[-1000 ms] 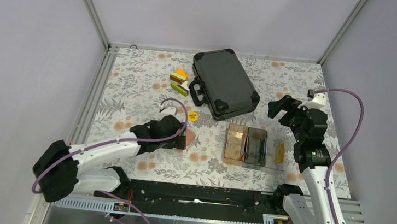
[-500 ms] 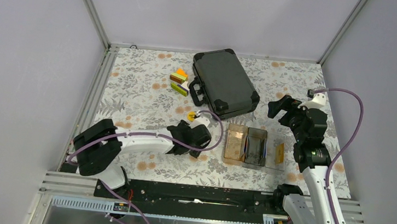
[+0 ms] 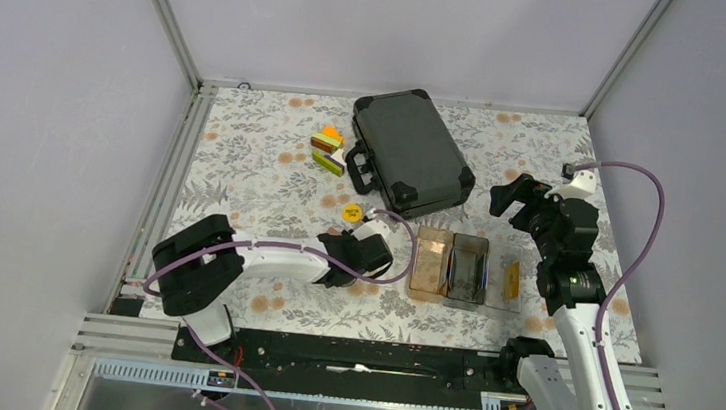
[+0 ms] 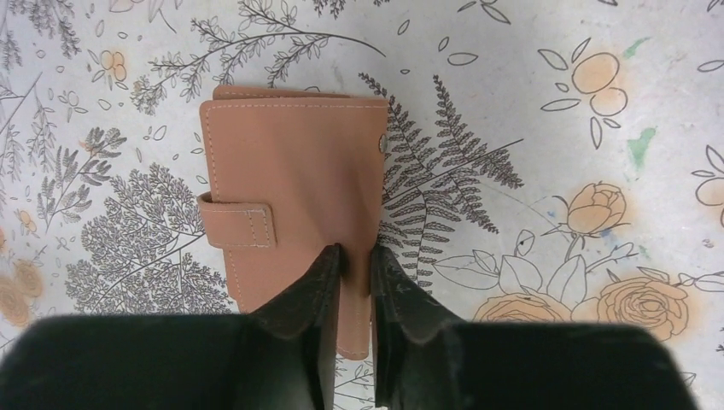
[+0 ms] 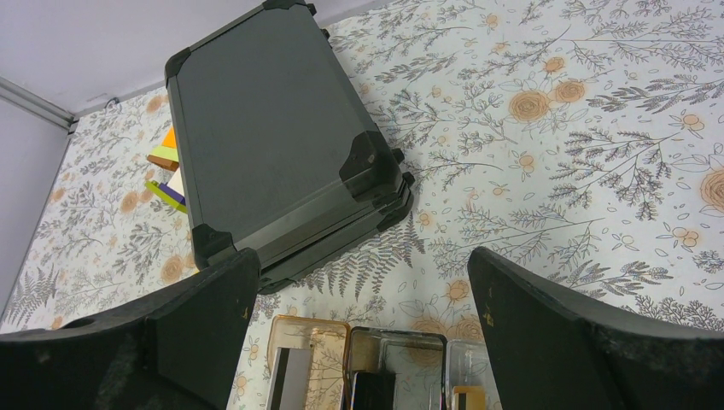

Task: Put the credit cards into the card holder
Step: Pick up the card holder from the center of the board.

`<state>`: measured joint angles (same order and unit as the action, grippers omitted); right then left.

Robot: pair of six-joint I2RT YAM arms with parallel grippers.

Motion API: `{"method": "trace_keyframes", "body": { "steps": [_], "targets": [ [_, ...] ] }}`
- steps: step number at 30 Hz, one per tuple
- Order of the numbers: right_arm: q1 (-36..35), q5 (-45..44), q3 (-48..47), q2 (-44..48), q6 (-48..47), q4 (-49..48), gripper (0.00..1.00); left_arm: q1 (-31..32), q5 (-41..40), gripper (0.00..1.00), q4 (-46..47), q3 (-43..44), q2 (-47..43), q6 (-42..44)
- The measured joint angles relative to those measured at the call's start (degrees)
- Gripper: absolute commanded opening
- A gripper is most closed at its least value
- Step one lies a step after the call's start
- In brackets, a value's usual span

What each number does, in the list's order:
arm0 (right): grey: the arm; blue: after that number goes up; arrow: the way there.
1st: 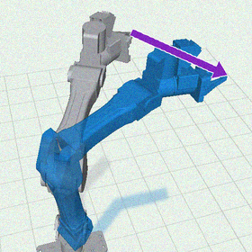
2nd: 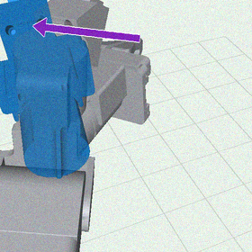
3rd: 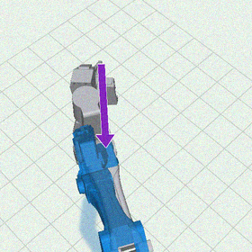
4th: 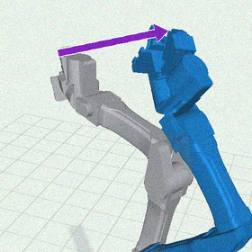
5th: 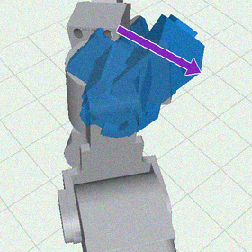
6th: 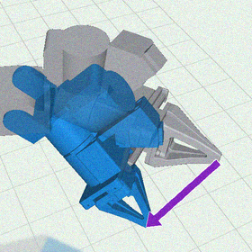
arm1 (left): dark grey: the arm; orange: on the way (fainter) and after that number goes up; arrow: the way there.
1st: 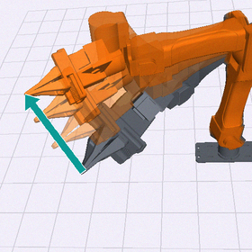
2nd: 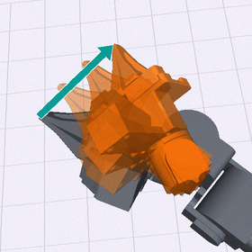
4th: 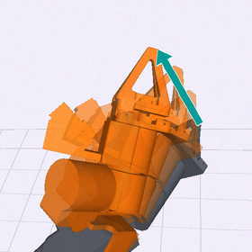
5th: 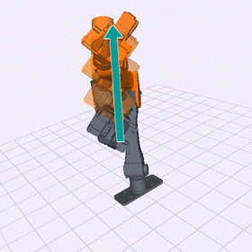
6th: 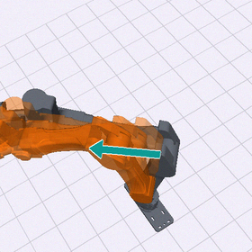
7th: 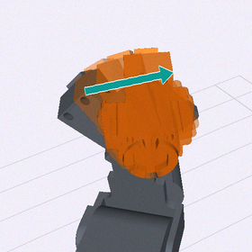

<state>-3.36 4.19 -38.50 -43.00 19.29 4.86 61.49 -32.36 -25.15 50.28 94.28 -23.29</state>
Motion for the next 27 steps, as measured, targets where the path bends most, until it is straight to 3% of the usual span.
{"method": "trace_keyframes", "body": {
  "steps": [2,7,15,20,27],
  "targets": [
    [0.0,0.0,0.0,0.0,0.0,0.0,0.99,0.3,-0.9,0.0,0.0,0.0,0.0,-0.1],
    [0.0,3.0,0.0,-0.3,-0.1,0.0,0.99,0.6,-1.9,0.0,0.2,-1.7,-3.8,-0.9],
    [-0.1,20.2,-1.9,-6.6,1.4,-1.8,0.96,0.2,0.7,0.0,1.8,-7.4,-24.0,-4.0],
    [-6.9,35.8,-2.5,-14.8,3.1,-7.6,0.99,-5.4,12.3,0.0,6.1,-9.2,-40.3,-5.5],
    [-21.9,48.7,-3.3,-19.6,5.0,-18.7,0.99,-13.5,31.7,0.0,9.4,-10.5,-51.3,-5.9]
  ]
}}
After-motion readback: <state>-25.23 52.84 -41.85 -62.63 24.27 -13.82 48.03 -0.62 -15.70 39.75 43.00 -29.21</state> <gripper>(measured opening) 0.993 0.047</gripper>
